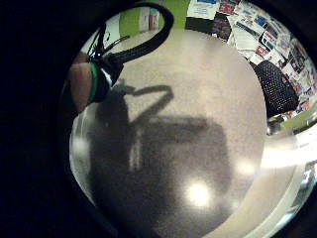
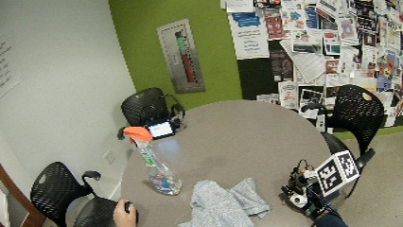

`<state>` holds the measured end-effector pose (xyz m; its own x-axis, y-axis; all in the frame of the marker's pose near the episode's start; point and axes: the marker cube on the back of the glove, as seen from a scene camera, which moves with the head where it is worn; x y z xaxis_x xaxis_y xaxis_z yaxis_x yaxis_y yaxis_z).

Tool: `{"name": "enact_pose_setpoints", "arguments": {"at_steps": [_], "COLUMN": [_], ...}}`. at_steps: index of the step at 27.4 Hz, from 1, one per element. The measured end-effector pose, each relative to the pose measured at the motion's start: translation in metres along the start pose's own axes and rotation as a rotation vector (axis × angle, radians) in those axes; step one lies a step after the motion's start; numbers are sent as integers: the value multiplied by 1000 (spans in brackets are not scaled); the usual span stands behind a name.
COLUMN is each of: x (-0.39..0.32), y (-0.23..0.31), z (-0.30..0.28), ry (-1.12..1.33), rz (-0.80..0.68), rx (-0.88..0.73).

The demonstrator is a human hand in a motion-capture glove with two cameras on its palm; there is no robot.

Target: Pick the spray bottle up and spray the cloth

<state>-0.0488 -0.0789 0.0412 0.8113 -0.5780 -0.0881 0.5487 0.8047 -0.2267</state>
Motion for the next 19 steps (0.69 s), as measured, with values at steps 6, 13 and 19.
{"name": "enact_pose_setpoints", "arguments": {"at_steps": [6, 13, 19], "x": [7, 13, 15], "y": [6, 11, 9], "z": [-4, -7, -8], "ry": [-3, -8, -10], "rz": [17, 36, 34], "rx": [17, 20, 24]}}
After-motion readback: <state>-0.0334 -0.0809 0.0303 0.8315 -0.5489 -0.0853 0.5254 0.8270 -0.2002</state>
